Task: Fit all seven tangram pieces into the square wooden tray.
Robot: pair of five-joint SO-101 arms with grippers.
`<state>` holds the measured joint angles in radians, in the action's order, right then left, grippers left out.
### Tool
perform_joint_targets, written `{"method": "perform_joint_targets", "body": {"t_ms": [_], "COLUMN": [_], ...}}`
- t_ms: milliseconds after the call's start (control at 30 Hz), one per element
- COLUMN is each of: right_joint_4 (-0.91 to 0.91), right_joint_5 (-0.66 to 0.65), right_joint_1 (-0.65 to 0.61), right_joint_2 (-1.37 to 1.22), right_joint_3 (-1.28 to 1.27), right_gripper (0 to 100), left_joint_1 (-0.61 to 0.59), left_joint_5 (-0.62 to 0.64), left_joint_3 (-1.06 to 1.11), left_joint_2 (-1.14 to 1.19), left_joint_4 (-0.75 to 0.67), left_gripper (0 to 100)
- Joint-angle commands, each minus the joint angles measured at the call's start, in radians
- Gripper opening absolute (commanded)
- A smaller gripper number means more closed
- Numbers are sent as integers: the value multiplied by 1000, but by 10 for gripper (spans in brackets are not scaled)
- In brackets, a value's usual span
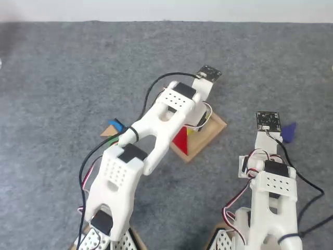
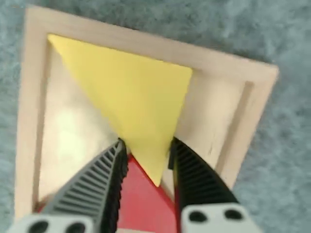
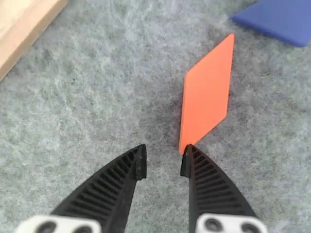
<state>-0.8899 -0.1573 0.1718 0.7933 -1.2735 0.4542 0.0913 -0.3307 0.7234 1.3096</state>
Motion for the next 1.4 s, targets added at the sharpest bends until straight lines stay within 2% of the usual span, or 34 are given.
{"method": "perform_joint_targets", "body": {"t_ms": [0, 200, 533, 633, 700, 800, 900, 1033, 1200, 1367], "right_joint_4": [12, 10, 12, 12, 12, 10, 10, 13, 12, 10], "right_joint_5": [9, 9, 9, 9, 9, 9, 9, 6, 5, 6], "right_joint_1": [15, 15, 15, 15, 15, 15, 15, 15, 15, 15], "right_joint_2": [25, 25, 25, 25, 25, 25, 25, 27, 27, 27], "right_joint_3": [5, 5, 5, 5, 5, 5, 5, 5, 5, 5], "right_gripper": [138, 138, 138, 138, 138, 138, 138, 138, 138, 138], "left_joint_1": [-14, -15, -107, -110, -117, -117, -115, -74, -61, -140], "left_joint_5": [-57, -158, -207, -181, -97, -3, -40, -149, -261, -440], "left_joint_3": [-84, -168, -262, -272, -294, -292, -294, -294, -288, -151], "left_joint_2": [32, 34, 37, 29, 43, 81, 127, 164, 173, 167], "left_joint_4": [21, 64, 68, -8, -60, -89, 20, 236, 427, 446], "left_gripper": [13, 13, 13, 16, 33, 142, 237, 230, 169, 167]}}
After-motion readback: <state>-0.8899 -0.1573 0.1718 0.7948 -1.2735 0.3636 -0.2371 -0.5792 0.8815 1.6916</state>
